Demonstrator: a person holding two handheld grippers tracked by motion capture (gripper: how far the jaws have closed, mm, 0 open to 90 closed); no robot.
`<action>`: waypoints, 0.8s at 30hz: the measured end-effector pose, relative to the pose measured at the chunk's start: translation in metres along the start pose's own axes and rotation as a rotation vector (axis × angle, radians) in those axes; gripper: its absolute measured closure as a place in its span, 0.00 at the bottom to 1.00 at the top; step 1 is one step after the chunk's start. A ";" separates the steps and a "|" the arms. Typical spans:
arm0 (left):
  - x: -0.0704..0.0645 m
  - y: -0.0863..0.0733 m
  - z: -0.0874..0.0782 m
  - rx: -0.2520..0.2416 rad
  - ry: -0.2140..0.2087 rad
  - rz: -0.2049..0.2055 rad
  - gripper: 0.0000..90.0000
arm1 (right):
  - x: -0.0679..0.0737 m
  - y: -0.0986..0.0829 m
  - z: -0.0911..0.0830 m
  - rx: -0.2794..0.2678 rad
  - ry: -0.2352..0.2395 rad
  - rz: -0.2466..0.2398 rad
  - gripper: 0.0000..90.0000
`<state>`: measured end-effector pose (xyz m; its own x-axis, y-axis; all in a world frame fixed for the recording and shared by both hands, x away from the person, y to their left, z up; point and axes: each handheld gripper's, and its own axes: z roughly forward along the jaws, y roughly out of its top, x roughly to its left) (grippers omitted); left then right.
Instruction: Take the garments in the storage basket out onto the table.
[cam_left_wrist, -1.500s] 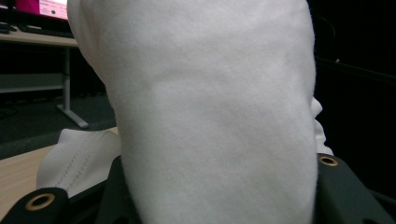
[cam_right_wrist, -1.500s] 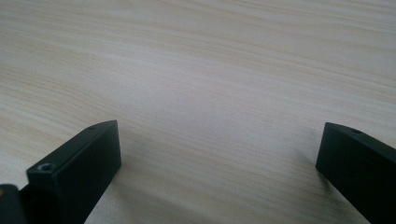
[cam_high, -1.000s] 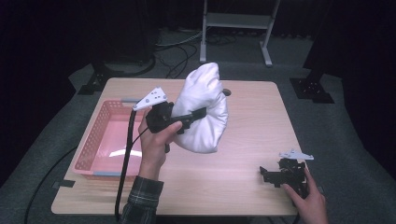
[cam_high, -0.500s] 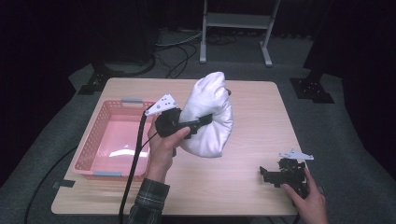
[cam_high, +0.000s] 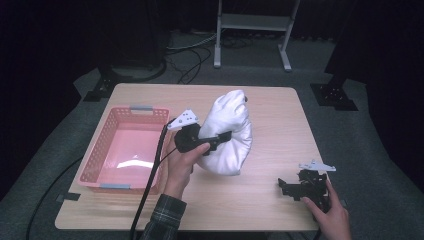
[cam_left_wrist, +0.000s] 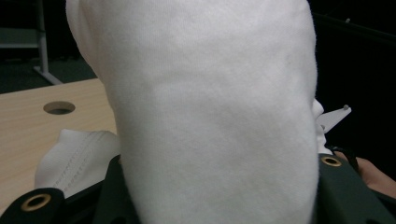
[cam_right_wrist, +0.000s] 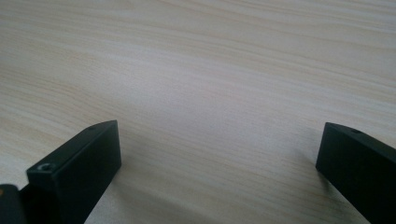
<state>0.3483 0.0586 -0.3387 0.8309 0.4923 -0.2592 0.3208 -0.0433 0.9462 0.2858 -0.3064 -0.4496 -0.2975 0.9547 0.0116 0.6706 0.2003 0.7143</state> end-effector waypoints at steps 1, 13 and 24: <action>0.001 -0.002 0.001 0.005 0.001 0.001 0.56 | 0.000 0.000 0.000 0.001 0.000 0.001 0.00; 0.008 -0.023 0.013 0.067 0.023 -0.026 0.56 | 0.000 0.000 0.000 0.001 0.000 0.002 0.00; 0.013 -0.036 0.022 0.129 0.054 -0.039 0.56 | 0.000 0.000 0.000 0.000 0.001 0.005 0.00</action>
<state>0.3579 0.0479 -0.3804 0.7921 0.5419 -0.2808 0.4107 -0.1328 0.9021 0.2857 -0.3060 -0.4495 -0.2948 0.9554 0.0157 0.6720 0.1956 0.7143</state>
